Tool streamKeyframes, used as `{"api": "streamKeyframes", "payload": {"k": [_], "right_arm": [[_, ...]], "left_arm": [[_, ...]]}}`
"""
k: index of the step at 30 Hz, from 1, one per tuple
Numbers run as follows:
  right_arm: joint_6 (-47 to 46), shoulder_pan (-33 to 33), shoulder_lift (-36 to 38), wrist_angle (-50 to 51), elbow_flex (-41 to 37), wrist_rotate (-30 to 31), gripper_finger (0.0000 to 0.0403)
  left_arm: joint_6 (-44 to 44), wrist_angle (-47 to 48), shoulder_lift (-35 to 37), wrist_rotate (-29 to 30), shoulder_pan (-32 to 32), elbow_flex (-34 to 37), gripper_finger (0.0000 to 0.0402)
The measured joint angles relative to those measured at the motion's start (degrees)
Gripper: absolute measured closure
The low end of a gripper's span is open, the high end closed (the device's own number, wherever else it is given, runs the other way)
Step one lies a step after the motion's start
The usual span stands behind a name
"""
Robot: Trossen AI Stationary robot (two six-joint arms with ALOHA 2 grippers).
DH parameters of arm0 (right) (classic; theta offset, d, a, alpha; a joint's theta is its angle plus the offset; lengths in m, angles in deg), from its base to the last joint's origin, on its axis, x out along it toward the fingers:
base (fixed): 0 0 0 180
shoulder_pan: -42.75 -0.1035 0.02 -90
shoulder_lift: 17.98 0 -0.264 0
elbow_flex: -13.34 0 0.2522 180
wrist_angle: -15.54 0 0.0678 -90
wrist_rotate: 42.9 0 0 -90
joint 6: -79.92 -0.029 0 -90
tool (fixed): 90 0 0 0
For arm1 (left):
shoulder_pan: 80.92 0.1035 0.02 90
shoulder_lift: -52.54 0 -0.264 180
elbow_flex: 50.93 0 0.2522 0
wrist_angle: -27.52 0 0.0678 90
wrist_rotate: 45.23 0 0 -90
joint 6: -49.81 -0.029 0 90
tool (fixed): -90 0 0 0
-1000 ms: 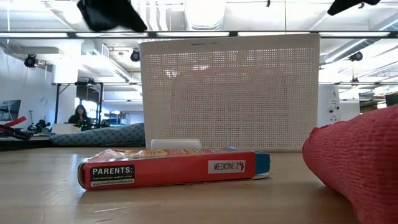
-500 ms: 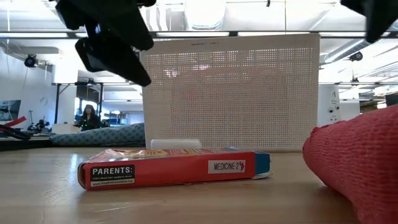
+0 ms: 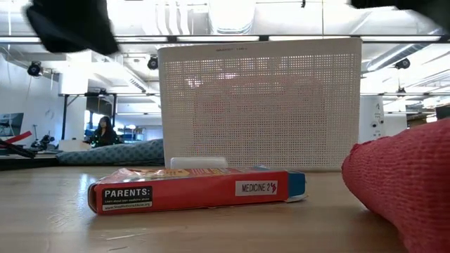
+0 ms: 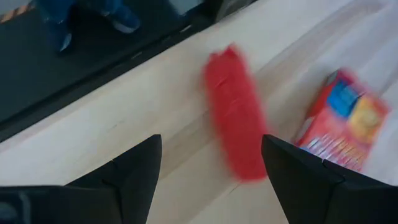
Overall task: Pick & place medical supplies in basket/bin
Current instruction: Put the red bandage into the white bin
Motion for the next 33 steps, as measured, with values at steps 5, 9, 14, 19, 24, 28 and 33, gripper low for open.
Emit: {"api": "streamKeyframes", "payload": {"k": [5,9,14,19,24,28,33], "right_arm": [[2.2,4.1,-4.6,-7.3,1.4,-1.3,0.0138],[4.2,6.3,-9.6,-5.4,5.3,-6.8,0.0138],[5.4,8.2,-13.5,-4.6,9.4,-8.3,0.0138],[1.3,10.4,-16.8,4.8,12.0,-10.7,0.0139],[-0.8,10.8,-18.8,9.6,12.4,-12.5,0.0162],[-7.5,10.7,-18.1,10.6,12.5,-11.9,0.0207],[-13.1,11.4,-14.9,11.8,12.1,-11.8,0.0303]], "left_arm": [[3.8,0.2,0.1,0.5,-3.1,-0.3,0.0140],[4.6,0.3,0.1,0.7,-4.7,-0.3,0.0140],[4.6,1.8,0.2,0.9,-5.9,-0.2,0.0140],[4.7,5.1,1.0,3.0,-6.6,-0.1,0.0140],[4.6,7.2,1.8,4.8,-7.1,-0.1,0.0140],[4.7,7.7,1.9,5.4,-7.1,0.0,0.0140],[4.6,8.4,2.0,7.7,-7.1,0.0,0.0140]]}}
